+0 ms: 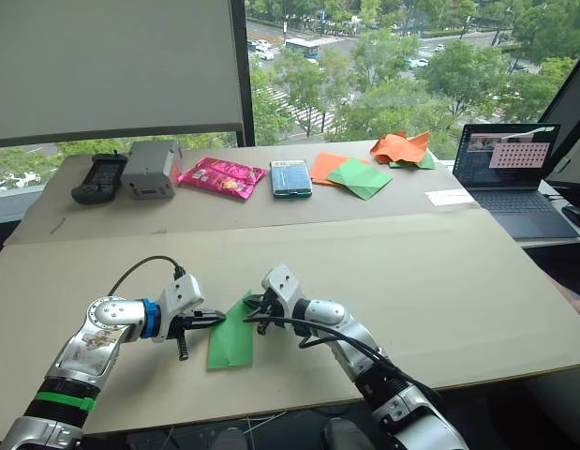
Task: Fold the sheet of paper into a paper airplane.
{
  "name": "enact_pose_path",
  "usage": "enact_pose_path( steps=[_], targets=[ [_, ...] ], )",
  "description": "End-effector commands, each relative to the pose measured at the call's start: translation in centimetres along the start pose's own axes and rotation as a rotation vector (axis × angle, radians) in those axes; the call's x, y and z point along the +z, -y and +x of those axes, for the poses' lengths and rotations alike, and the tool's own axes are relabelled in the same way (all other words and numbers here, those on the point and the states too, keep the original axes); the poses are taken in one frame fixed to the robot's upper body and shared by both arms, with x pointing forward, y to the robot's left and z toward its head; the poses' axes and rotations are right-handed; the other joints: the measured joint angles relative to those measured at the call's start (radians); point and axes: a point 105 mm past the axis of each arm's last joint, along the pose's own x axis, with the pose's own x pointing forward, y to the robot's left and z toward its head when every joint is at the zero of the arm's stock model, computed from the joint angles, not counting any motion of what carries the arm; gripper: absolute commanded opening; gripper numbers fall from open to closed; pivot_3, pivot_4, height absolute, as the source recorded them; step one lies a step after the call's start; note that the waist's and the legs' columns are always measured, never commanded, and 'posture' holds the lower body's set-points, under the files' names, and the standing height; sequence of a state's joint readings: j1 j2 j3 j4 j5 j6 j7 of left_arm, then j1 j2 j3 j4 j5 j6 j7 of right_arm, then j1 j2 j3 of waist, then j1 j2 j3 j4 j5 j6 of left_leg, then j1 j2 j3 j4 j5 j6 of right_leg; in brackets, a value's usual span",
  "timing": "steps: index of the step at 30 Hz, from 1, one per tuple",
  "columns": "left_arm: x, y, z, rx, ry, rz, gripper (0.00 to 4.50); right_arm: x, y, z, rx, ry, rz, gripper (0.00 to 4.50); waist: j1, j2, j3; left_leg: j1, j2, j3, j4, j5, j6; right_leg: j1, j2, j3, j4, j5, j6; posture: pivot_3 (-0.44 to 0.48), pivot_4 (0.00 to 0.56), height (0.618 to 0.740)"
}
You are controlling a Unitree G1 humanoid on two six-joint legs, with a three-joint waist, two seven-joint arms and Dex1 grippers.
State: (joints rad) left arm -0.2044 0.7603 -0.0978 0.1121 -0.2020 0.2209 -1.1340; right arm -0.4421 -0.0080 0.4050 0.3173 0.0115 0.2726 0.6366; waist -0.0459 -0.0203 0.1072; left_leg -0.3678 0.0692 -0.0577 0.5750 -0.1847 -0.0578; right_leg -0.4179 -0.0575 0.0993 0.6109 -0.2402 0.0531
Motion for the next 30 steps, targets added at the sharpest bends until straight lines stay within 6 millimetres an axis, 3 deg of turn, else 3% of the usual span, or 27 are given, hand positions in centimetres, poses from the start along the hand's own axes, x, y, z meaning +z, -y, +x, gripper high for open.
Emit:
enact_pose_path(
  steps=[1, 30],
  targets=[
    [-1.4, 0.2, -0.2, -0.006, -0.063, -0.019, 0.03, -3.7, -1.1, -0.6, 0.034, -0.132, 0.074, 0.0, 0.0, 0.0, 0.0, 0.0, 0.0, 0.0, 0.0, 0.0, 0.0, 0.0, 0.0, 0.0, 0.0, 0.0, 0.0, 0.0, 0.15, 0.725],
    [-1.6, 0.2, -0.3, -0.001, -0.07, -0.017, 0.03, -6.9, -6.0, -3.1, 0.24, -0.264, 0.143, 0.0, 0.0, -0.002, -0.003, 0.002, 0.0, 0.0, 0.0, -0.005, -0.007, 0.0, 0.0, 0.0, -0.001, 0.0, 0.0, 0.0, 0.15, 0.725]
  ],
)
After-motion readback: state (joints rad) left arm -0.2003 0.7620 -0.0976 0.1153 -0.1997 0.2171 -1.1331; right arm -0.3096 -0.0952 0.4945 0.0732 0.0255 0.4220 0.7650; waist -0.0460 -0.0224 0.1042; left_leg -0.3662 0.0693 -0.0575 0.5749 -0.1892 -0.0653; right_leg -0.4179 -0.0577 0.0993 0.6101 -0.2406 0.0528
